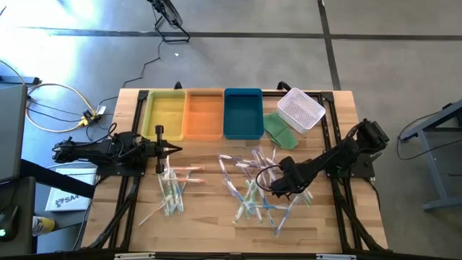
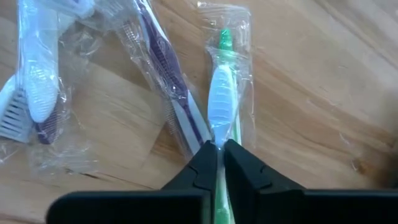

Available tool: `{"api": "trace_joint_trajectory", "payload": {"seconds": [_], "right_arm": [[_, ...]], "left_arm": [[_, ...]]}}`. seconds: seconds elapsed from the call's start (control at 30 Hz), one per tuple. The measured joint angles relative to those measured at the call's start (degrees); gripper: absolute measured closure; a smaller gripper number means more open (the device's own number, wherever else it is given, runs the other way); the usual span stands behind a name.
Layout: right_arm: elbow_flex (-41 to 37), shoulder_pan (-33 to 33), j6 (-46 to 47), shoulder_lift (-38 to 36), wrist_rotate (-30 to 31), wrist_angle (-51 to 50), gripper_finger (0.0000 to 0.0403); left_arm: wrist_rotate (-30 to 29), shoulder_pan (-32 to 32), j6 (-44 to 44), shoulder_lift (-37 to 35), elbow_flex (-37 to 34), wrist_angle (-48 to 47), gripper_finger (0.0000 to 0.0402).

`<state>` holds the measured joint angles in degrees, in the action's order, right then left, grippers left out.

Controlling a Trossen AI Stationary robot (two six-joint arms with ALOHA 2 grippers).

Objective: Pick & Place Toothbrushes
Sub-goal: Put the green toothbrush into the white bin

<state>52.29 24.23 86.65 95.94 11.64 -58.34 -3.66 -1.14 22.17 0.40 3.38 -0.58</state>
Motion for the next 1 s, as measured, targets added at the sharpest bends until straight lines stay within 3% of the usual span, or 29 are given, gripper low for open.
{"api": "trace_joint_trajectory", "payload": {"seconds": [0.4,0.77,1.0], "right_arm": [[0.0,-0.4,-1.3,-4.0,-1.0,-1.7,0.0396],[0.0,-2.5,-4.9,-18.1,3.6,-1.7,0.0397],[0.0,-5.2,-9.3,-28.3,11.0,-1.8,0.0398]], "left_arm": [[0.0,0.0,0.0,0.0,0.0,0.0,0.0402],[0.0,0.0,0.0,0.0,0.0,0.0,0.0402],[0.0,0.0,0.0,0.0,0.0,0.0,0.0402]]}}
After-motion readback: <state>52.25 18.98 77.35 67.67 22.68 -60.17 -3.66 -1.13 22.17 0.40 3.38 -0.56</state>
